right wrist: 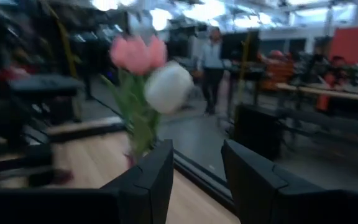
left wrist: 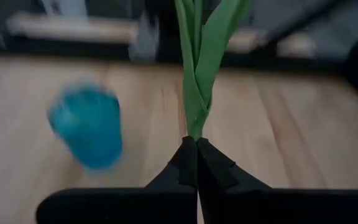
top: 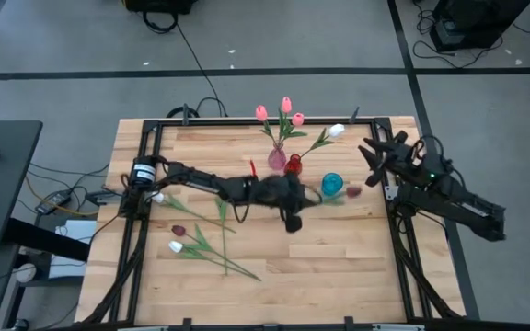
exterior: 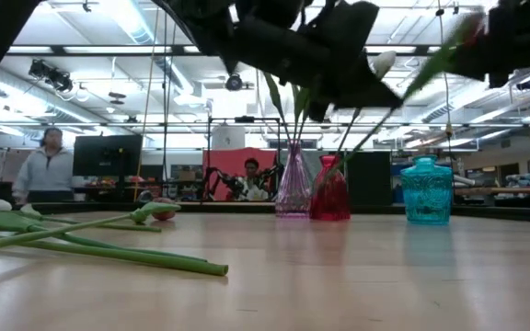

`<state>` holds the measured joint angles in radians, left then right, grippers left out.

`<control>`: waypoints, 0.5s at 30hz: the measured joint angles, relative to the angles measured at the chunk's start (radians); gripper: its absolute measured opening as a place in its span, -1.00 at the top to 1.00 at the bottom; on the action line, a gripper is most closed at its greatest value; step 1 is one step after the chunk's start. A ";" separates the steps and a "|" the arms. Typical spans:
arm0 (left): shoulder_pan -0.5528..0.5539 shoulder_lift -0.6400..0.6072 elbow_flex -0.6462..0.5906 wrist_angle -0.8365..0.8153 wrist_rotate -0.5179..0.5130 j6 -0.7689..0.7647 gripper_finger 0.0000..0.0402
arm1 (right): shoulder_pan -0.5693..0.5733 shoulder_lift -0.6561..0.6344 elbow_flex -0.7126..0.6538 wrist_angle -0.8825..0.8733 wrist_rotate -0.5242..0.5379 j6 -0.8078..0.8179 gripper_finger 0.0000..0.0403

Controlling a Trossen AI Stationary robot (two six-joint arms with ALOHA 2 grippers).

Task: Sort flowers into vase by color
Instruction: Put the top right red flower into the blue vase

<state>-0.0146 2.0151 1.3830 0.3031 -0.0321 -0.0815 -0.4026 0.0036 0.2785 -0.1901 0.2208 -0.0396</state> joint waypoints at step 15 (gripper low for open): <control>0.092 0.017 0.005 0.594 0.057 0.120 1.00 | 0.001 0.001 -0.017 0.048 -0.005 0.014 0.25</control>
<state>0.0769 2.0323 1.3885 0.8970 0.0248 0.0384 -0.4015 0.0047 0.2615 -0.1425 0.2157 -0.0257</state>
